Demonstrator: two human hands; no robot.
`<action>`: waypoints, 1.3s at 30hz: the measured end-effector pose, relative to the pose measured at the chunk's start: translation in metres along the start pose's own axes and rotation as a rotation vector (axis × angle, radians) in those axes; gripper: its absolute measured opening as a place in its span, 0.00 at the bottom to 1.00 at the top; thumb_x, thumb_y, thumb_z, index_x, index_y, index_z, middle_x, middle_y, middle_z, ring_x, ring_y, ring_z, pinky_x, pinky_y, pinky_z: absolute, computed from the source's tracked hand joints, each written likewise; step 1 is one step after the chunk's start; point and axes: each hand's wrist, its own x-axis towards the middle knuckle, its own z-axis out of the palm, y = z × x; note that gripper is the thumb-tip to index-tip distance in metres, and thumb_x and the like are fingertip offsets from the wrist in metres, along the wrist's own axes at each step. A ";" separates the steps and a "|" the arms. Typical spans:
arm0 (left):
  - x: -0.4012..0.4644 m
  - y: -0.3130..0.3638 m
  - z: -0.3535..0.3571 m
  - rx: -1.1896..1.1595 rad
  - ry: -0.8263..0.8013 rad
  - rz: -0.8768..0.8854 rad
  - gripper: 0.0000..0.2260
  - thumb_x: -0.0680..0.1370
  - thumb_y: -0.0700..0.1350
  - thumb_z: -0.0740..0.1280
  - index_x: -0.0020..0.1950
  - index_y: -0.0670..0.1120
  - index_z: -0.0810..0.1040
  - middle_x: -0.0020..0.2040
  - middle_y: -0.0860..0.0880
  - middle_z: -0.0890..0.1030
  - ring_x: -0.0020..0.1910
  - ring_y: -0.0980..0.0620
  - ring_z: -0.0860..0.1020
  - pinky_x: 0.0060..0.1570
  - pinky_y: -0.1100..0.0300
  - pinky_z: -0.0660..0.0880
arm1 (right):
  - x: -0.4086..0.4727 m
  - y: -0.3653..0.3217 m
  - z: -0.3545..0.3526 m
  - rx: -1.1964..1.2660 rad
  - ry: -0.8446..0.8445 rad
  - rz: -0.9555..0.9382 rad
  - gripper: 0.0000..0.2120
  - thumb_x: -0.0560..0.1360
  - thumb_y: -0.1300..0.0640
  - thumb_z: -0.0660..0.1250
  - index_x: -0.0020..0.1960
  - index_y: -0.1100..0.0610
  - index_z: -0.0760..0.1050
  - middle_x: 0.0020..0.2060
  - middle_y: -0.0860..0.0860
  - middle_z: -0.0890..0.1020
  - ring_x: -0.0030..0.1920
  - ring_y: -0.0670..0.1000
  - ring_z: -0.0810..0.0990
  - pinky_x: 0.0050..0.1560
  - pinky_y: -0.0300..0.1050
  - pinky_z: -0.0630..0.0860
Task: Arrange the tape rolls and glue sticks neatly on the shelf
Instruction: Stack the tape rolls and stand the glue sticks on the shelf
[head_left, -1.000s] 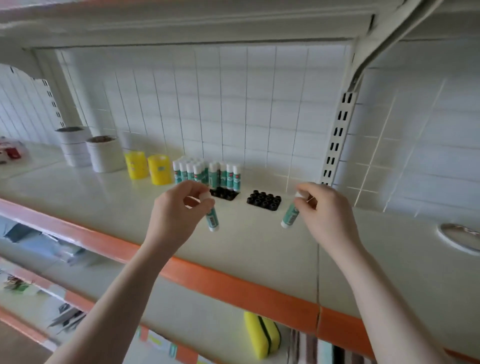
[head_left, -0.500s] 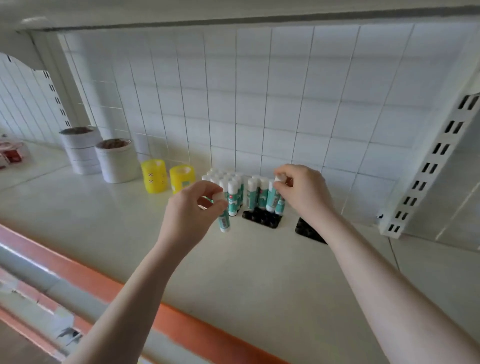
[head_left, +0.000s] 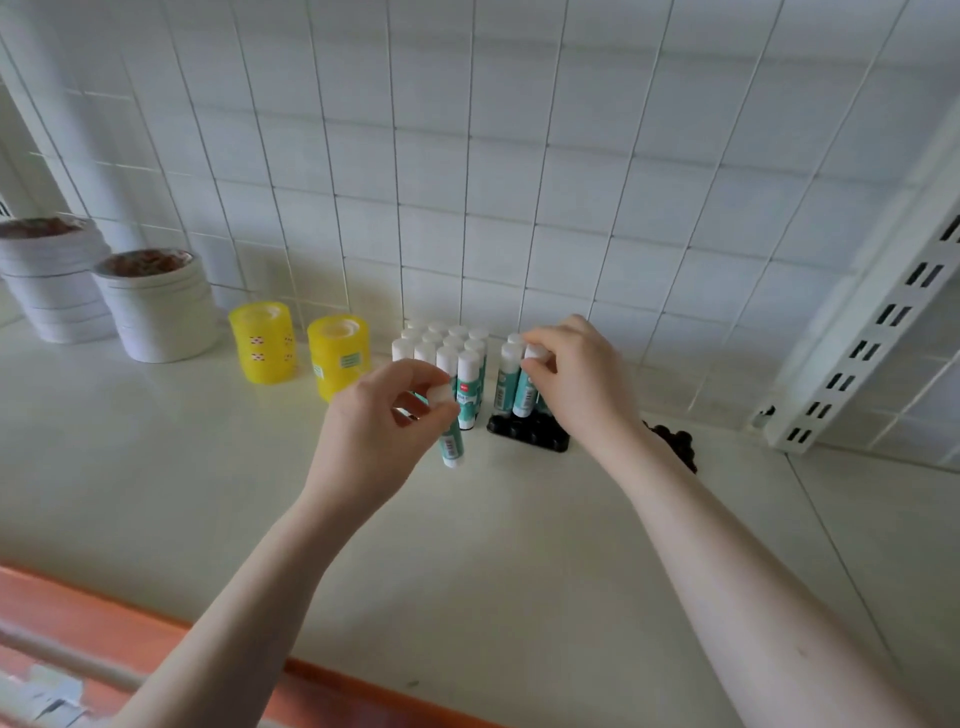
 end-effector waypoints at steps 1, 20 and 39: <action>0.000 -0.002 0.001 -0.005 -0.003 0.001 0.10 0.71 0.39 0.72 0.42 0.54 0.78 0.39 0.56 0.81 0.37 0.58 0.77 0.38 0.69 0.73 | -0.001 0.000 0.001 -0.004 0.008 -0.005 0.13 0.77 0.59 0.62 0.60 0.54 0.78 0.52 0.52 0.75 0.47 0.54 0.77 0.43 0.42 0.69; -0.003 -0.010 0.005 -0.085 -0.032 -0.036 0.15 0.70 0.38 0.73 0.39 0.59 0.76 0.36 0.58 0.80 0.34 0.61 0.76 0.36 0.72 0.72 | -0.001 0.010 0.019 -0.096 0.227 -0.180 0.09 0.70 0.67 0.67 0.31 0.63 0.75 0.30 0.54 0.71 0.28 0.56 0.70 0.27 0.44 0.66; 0.028 0.021 0.005 -0.055 -0.111 0.098 0.06 0.70 0.42 0.72 0.43 0.53 0.79 0.37 0.58 0.80 0.35 0.61 0.77 0.41 0.66 0.75 | -0.031 0.040 -0.029 -0.417 0.022 0.034 0.15 0.75 0.57 0.64 0.61 0.56 0.75 0.53 0.55 0.79 0.55 0.59 0.75 0.52 0.49 0.71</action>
